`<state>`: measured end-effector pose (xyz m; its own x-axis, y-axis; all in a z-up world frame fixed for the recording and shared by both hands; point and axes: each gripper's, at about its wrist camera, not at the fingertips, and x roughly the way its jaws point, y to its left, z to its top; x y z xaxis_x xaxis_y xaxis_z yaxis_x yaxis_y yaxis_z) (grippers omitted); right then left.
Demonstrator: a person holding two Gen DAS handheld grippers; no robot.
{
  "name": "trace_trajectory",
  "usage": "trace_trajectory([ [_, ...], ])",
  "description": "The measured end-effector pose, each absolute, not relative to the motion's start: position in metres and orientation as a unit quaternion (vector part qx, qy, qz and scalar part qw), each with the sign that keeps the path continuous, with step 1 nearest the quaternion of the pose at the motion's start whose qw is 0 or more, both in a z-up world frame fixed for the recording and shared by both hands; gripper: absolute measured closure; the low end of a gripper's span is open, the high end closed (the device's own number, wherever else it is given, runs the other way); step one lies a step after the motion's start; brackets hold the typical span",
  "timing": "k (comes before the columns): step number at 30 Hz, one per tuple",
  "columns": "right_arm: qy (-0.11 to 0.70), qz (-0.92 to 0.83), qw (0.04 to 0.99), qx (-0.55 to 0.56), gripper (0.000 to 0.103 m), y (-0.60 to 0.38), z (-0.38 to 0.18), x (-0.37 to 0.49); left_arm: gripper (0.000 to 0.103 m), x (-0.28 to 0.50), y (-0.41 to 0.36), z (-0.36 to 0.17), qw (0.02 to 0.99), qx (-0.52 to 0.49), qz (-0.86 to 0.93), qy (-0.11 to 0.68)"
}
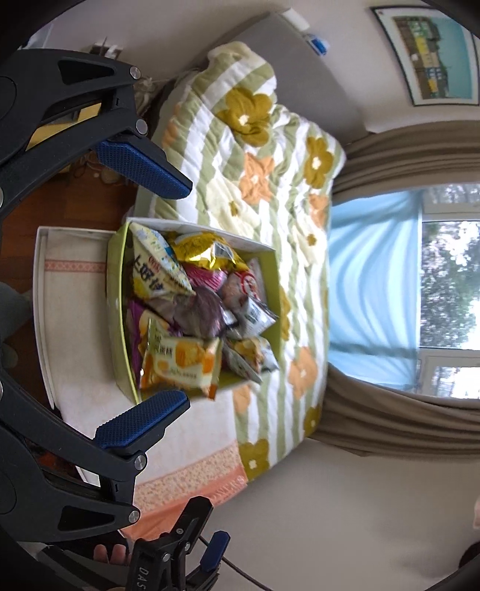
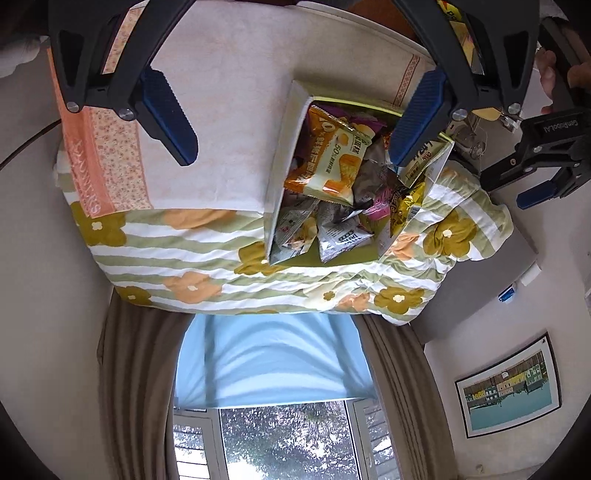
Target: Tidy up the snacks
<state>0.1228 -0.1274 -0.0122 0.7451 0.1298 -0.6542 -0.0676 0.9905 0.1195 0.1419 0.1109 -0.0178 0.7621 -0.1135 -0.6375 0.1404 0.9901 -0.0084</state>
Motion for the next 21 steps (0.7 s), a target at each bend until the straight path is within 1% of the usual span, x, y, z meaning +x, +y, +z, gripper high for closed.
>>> trace_trajectory([
  [4, 0.325, 0.018, 0.945, 0.035, 0.000, -0.149, 0.011, 0.079, 0.000, 0.097, 0.091, 0.001, 0.949, 0.017, -0.064, 0.309],
  [10, 0.307, -0.012, 0.951, 0.021, 0.000, -0.164, 0.016, 0.028, 0.000, 0.051, 0.068, 0.007, 0.956, 0.025, -0.052, 0.287],
  [21, 0.286, -0.037, 0.957, 0.016, 0.000, -0.179, 0.019, -0.009, 0.000, 0.012, 0.053, 0.006, 0.961, 0.028, -0.063, 0.268],
])
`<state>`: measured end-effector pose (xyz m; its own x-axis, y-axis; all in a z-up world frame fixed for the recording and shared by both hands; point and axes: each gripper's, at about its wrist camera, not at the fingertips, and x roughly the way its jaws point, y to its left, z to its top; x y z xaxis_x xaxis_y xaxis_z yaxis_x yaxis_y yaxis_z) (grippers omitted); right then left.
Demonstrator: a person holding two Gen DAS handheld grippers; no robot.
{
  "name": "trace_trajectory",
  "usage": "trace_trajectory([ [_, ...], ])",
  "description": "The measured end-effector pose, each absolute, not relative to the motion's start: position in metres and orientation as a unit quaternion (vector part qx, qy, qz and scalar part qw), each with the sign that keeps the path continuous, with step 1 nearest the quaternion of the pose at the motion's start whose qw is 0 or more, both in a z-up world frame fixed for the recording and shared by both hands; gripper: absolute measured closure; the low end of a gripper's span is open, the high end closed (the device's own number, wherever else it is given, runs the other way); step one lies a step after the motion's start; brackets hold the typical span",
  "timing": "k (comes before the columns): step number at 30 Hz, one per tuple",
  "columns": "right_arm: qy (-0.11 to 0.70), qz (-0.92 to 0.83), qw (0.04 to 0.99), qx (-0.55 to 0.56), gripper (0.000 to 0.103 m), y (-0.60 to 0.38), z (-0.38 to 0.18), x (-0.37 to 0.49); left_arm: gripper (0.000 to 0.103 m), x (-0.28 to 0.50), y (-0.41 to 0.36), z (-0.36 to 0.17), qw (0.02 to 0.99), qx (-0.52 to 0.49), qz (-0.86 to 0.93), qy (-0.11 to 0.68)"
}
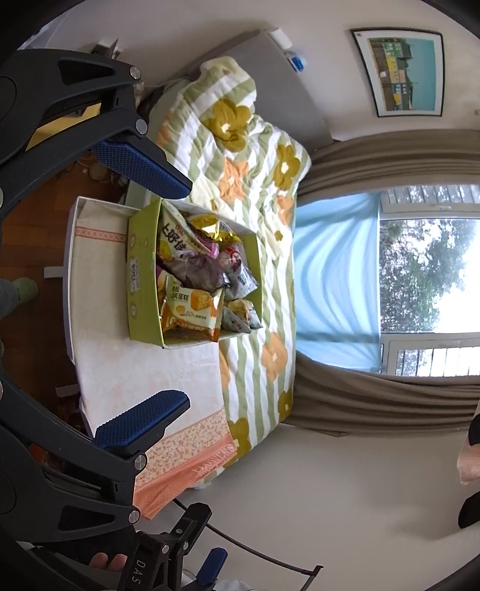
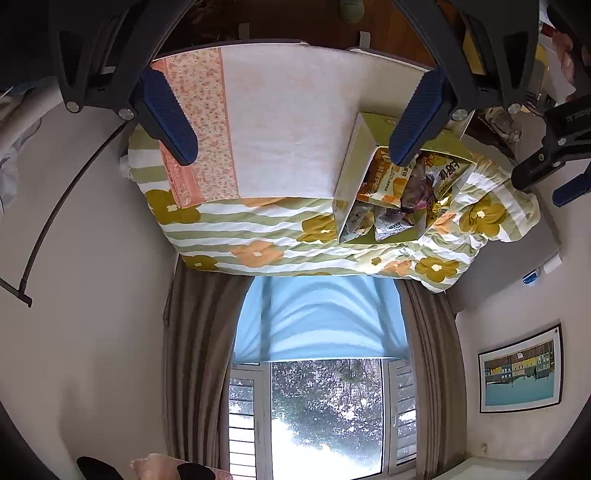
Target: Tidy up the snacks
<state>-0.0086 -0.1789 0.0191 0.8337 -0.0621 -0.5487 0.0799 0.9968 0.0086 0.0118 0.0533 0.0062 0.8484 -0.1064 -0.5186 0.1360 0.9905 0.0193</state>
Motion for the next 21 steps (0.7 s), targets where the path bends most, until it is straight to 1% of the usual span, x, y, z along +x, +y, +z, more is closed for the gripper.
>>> trace_trajectory([
  [21, 0.274, -0.040, 0.961, 0.019, 0.000, -0.1803, 0.0207, -0.0137, 0.000, 0.0105, 0.0507, 0.0083, 0.963, 0.036, -0.059, 0.262],
])
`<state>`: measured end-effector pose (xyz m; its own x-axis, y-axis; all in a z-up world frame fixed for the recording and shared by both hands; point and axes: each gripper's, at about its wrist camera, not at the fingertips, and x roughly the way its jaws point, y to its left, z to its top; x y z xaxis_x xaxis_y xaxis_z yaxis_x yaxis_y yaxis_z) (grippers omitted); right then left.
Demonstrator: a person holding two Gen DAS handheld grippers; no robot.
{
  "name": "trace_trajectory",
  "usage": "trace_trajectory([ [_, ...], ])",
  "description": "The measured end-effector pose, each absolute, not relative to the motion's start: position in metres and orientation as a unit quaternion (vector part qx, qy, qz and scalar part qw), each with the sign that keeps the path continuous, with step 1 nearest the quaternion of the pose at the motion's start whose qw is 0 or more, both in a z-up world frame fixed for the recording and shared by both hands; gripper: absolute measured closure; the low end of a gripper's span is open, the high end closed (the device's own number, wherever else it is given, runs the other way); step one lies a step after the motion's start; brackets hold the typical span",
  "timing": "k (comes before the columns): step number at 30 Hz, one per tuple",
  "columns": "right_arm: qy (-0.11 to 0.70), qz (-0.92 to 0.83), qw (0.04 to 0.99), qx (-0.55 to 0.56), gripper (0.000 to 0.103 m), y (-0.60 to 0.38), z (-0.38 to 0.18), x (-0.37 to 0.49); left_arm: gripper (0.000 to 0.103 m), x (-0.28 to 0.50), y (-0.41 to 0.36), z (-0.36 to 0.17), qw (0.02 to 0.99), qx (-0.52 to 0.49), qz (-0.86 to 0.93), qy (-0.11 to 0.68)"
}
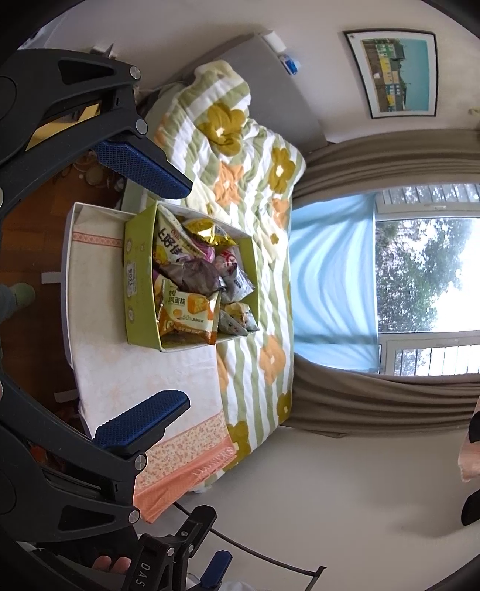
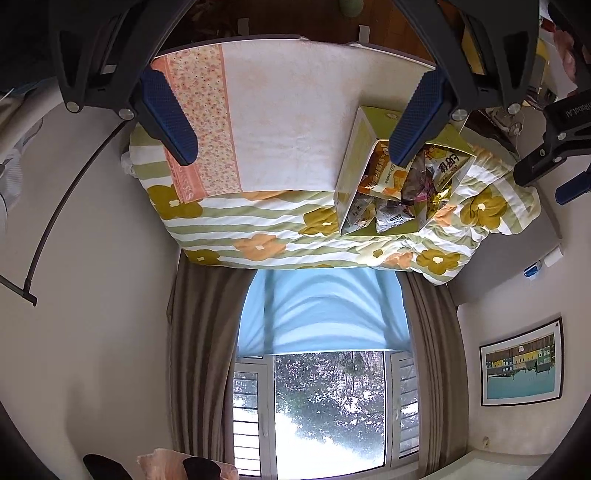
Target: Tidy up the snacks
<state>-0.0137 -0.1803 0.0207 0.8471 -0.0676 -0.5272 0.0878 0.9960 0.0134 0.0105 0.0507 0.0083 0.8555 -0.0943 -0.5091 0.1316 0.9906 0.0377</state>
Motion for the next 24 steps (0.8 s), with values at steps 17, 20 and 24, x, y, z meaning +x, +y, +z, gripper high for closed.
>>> trace_trajectory([
  [17, 0.274, -0.042, 0.961, 0.019, 0.000, -0.1807, 0.0204, -0.0133, 0.000, 0.0131, 0.0515, 0.0064, 0.962, 0.033, -0.056, 0.265],
  [20, 0.274, -0.043, 0.961, 0.019, 0.000, -0.1808, 0.0205, -0.0133, 0.000, 0.0129, 0.0503, 0.0059, 0.962, 0.032, -0.056, 0.265],
  [24, 0.274, -0.045, 0.960, 0.021, 0.000, -0.1820, 0.0197, -0.0117, 0.000, 0.0128, 0.0498, 0.0060, 0.962, 0.033, -0.056, 0.265],
])
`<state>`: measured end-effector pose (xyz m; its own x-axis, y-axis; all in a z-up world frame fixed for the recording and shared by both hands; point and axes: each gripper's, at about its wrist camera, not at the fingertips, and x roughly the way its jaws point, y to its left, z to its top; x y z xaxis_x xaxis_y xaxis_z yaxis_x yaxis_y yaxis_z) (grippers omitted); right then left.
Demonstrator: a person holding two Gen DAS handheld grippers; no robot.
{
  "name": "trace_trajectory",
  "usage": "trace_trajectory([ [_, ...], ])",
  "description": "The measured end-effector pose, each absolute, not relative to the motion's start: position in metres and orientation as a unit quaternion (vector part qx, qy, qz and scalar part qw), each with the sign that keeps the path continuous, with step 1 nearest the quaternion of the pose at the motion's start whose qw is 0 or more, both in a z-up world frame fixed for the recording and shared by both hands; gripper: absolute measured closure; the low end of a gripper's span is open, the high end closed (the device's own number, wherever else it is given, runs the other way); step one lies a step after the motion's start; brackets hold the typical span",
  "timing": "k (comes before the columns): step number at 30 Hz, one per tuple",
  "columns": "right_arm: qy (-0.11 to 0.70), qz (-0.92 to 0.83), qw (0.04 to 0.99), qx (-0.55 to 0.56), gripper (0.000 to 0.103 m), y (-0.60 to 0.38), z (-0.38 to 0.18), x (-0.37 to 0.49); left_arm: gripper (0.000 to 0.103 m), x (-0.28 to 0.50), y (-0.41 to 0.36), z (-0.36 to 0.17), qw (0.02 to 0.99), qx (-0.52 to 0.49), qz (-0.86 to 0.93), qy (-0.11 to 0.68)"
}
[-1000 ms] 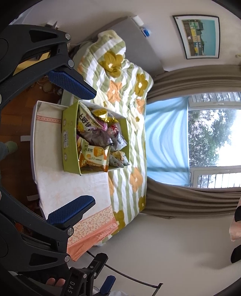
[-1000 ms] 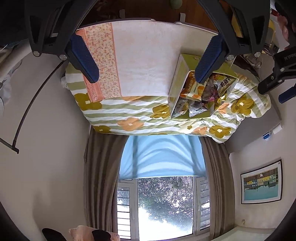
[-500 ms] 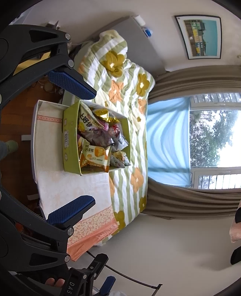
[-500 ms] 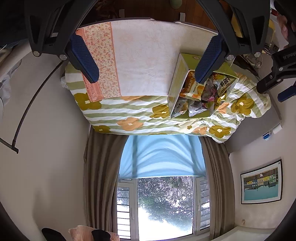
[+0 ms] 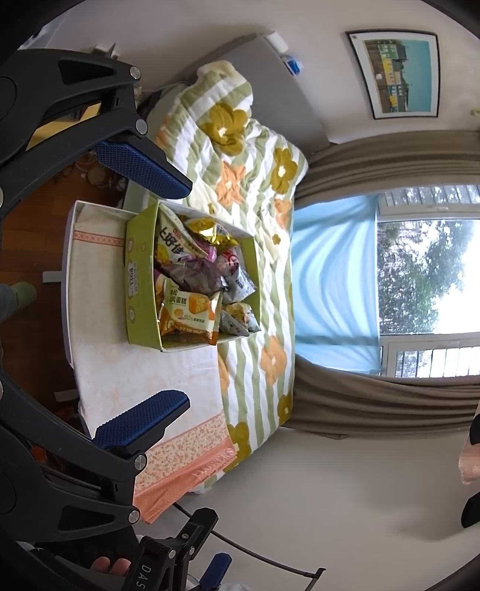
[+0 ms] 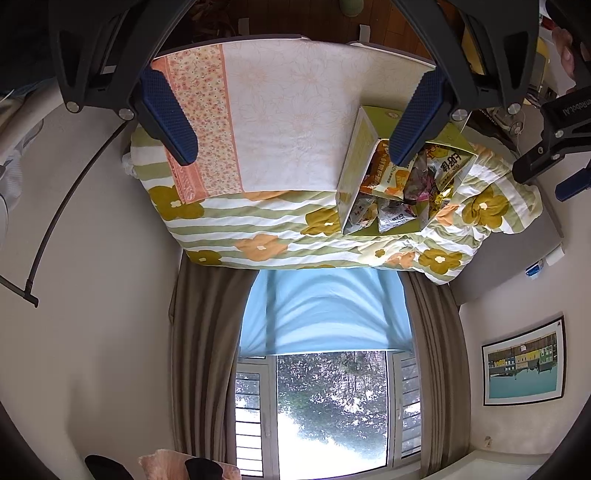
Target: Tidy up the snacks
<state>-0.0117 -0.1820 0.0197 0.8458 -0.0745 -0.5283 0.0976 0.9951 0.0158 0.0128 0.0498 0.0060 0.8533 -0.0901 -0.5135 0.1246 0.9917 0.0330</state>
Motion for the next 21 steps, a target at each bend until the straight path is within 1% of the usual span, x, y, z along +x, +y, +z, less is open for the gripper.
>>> trace_trajectory([
  [21, 0.275, -0.047, 0.960, 0.021, 0.000, -0.1838, 0.0186, -0.0121, 0.000, 0.0109, 0.0553, 0.0068, 0.965, 0.027, -0.045, 0.257],
])
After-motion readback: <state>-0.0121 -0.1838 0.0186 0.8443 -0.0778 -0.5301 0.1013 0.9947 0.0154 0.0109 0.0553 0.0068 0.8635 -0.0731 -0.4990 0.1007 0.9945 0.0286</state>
